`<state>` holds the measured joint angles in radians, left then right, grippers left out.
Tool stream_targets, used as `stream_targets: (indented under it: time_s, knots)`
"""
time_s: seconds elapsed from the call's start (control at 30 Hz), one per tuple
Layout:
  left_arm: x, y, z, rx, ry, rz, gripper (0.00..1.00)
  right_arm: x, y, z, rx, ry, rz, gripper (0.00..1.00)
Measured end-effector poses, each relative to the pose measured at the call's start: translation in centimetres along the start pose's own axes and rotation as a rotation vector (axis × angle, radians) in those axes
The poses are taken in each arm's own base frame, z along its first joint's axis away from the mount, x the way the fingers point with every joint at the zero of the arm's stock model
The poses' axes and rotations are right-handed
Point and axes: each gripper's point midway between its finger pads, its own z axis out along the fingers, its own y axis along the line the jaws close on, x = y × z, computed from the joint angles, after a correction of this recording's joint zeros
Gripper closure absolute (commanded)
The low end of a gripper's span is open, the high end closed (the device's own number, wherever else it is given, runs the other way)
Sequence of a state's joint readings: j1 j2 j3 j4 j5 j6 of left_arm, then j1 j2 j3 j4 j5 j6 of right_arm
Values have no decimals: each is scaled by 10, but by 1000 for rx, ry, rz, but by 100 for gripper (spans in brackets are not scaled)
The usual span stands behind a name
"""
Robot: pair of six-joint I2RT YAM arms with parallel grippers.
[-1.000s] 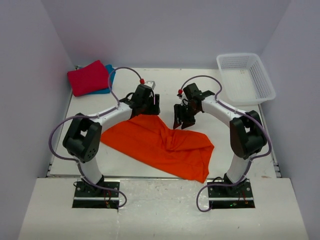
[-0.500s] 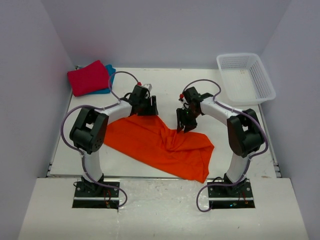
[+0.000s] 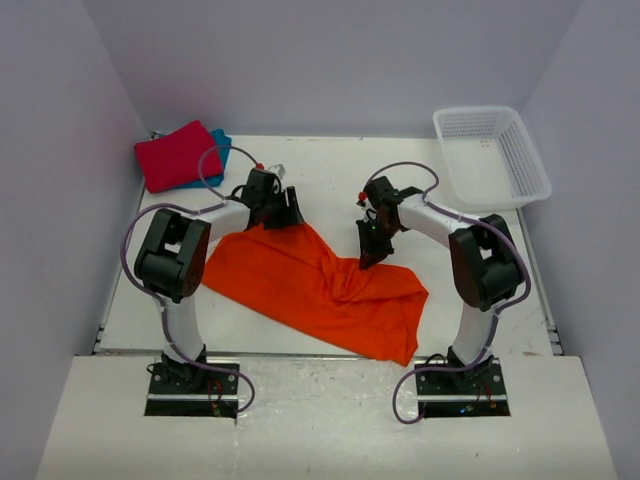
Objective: Fold and stack the t-shirts
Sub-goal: Grap the side of the flattened tshirt furthest away from the robot with both arms
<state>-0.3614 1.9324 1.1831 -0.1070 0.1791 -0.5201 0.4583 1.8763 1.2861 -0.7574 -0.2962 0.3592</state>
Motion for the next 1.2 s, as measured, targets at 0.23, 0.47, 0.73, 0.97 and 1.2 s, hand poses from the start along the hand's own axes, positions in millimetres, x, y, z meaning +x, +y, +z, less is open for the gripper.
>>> stream_targets:
  time_s: [0.23,0.47,0.73,0.97,1.2]
  knots:
    - [-8,7,1,43,-26,-40,36,-7,2,-6,12,-12,-1,100]
    - [-18,26,-2,69,-66,-89,36,-29,11,-26,20,-81,-17,100]
    - [-23,52,-14,49,-110,-156,36,-24,21,-75,8,-195,-49,100]
    - [-20,64,-24,33,-133,-187,36,23,13,-90,8,-219,-54,100]
    - [-11,66,-32,19,-127,-192,36,93,-11,-42,56,-58,-9,100]
